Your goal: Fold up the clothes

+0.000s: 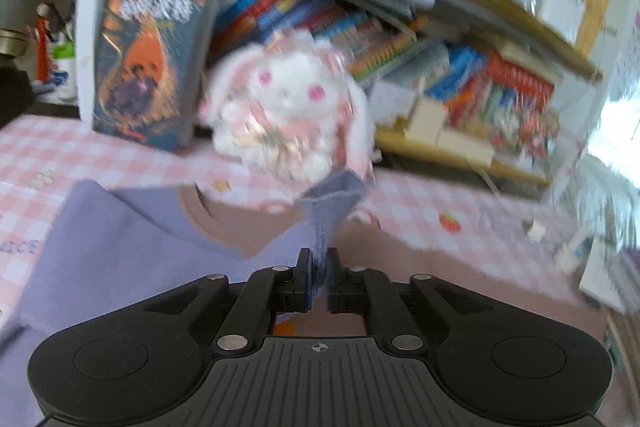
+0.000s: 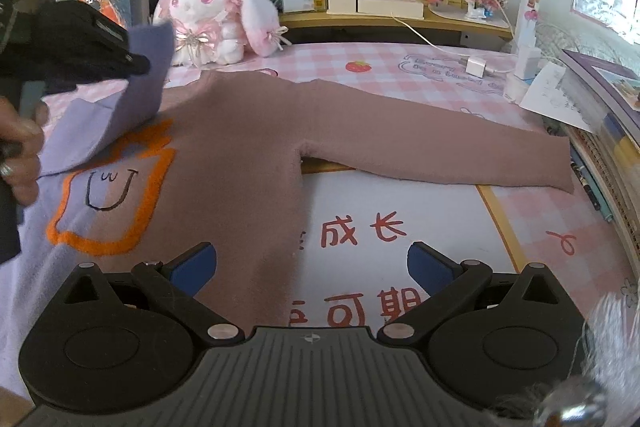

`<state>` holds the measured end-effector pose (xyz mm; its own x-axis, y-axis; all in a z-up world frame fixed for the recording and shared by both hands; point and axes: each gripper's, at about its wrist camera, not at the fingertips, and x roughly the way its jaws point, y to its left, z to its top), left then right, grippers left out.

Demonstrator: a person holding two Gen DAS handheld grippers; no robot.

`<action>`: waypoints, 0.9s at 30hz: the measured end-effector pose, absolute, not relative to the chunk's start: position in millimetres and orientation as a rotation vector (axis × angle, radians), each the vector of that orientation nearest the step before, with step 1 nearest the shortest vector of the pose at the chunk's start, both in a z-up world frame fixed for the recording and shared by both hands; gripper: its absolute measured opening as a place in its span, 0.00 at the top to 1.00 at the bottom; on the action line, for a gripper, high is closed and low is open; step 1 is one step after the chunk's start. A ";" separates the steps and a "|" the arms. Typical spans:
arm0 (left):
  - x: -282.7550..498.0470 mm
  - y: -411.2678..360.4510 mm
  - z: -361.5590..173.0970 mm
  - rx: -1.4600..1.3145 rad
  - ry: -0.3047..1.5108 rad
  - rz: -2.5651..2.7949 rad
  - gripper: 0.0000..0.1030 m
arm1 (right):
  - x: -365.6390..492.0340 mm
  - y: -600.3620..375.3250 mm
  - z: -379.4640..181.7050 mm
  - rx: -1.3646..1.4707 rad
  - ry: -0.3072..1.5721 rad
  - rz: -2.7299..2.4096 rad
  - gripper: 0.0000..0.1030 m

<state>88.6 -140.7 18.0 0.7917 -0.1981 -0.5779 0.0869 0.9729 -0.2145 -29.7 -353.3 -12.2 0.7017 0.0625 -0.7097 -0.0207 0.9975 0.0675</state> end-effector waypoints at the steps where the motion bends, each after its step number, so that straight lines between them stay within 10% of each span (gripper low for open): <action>1: 86.7 -141.7 16.0 -0.170 0.653 -0.166 0.66 | -29.8 -353.8 -12.6 0.057 0.794 0.044 0.00; 3: 83.1 -143.7 12.1 -0.148 0.680 -0.190 0.27 | -28.5 -349.7 -13.8 0.053 0.801 0.058 0.00; 27: -56.5 55.0 -24.3 -0.234 0.772 0.268 0.27 | -35.6 -307.6 -23.3 0.107 0.883 -0.034 0.00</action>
<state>-56.5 55.0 -24.3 0.6856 0.1518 -0.7120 -0.3217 0.9405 -0.1092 -35.6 -307.6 -23.3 0.6350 0.0147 -0.7724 0.0733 0.9942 0.0792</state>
